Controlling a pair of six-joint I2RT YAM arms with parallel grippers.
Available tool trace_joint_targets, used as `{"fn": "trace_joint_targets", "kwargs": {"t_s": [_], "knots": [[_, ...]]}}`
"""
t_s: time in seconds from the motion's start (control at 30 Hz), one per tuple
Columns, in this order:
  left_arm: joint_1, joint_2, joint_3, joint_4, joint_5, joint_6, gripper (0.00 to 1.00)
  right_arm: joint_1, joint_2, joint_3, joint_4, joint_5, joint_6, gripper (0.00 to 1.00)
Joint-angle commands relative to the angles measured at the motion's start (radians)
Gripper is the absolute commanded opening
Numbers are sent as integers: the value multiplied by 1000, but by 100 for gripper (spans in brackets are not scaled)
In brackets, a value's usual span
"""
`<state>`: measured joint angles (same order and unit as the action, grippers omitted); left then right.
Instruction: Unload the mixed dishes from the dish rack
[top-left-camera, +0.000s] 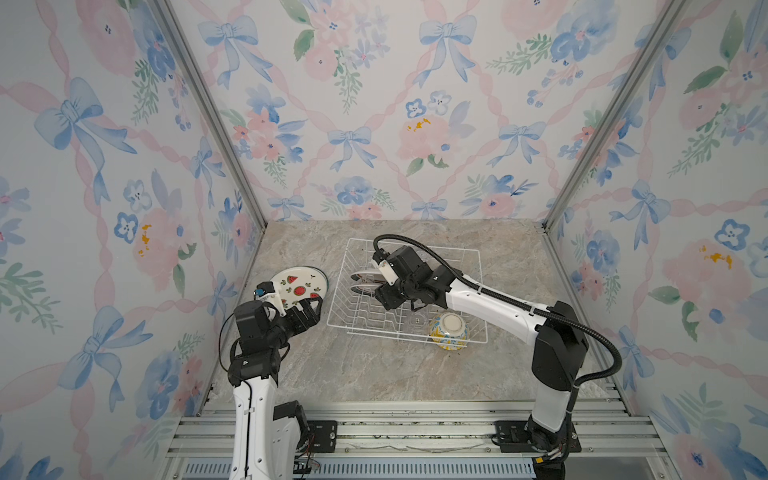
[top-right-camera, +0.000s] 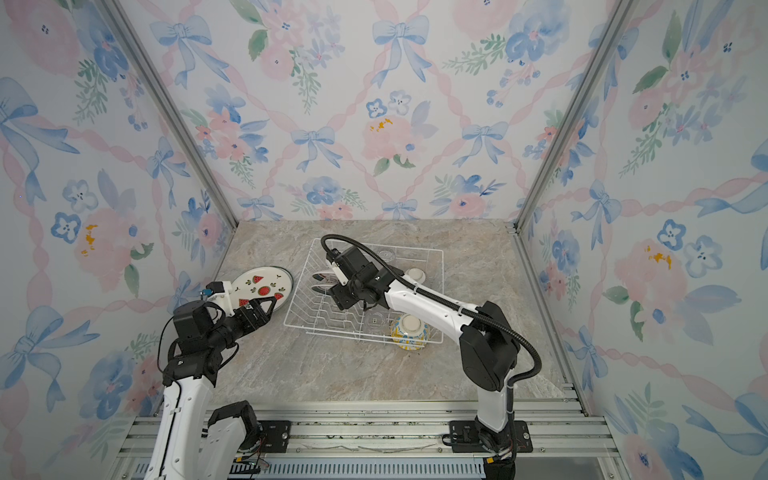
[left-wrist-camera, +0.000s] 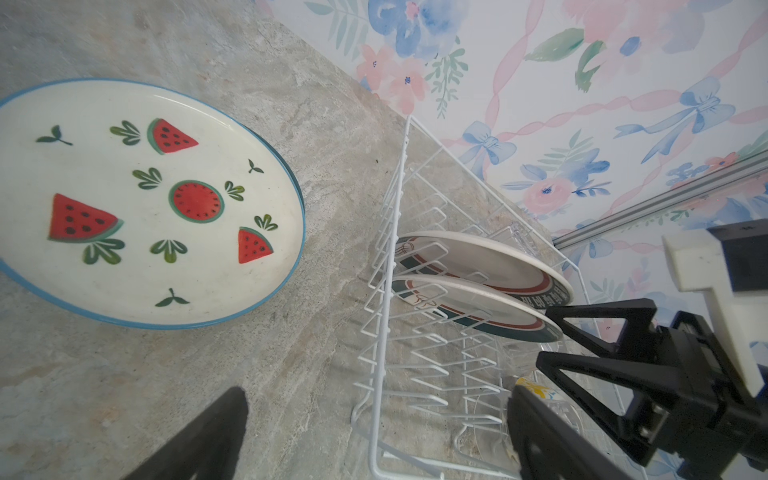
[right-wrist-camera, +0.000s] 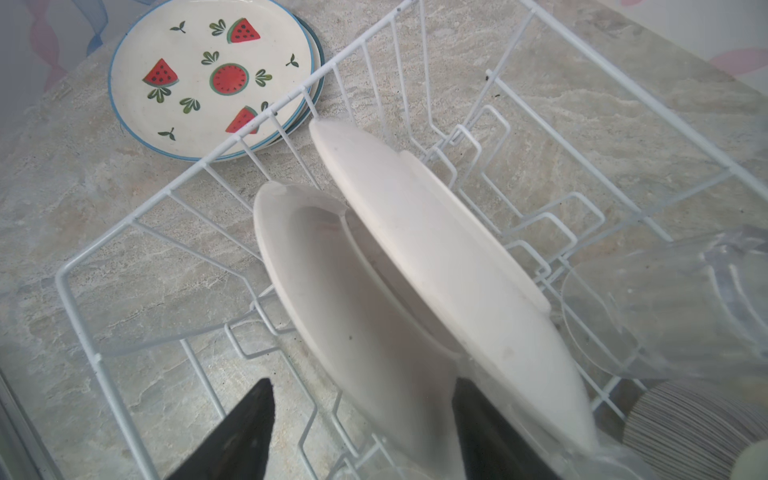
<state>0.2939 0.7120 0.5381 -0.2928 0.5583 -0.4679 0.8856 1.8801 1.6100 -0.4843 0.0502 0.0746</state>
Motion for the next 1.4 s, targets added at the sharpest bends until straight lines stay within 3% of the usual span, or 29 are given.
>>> {"fn": "trace_joint_targets", "kwargs": {"t_s": [0.0, 0.13, 0.57, 0.67, 1.37], "knots": [[-7, 6, -15, 13, -3, 5, 98, 17, 32, 42, -47, 60, -49, 63], [-7, 4, -15, 14, -6, 6, 98, 35, 47, 52, -59, 116, -75, 53], [-8, 9, -15, 13, -9, 3, 98, 133, 107, 101, -100, 345, -236, 36], [-7, 10, -15, 13, -9, 3, 98, 148, 126, 119, -114, 401, -255, 24], [-8, 9, -16, 13, -11, 3, 98, 151, 5, 45, -11, 427, -272, 0]]}}
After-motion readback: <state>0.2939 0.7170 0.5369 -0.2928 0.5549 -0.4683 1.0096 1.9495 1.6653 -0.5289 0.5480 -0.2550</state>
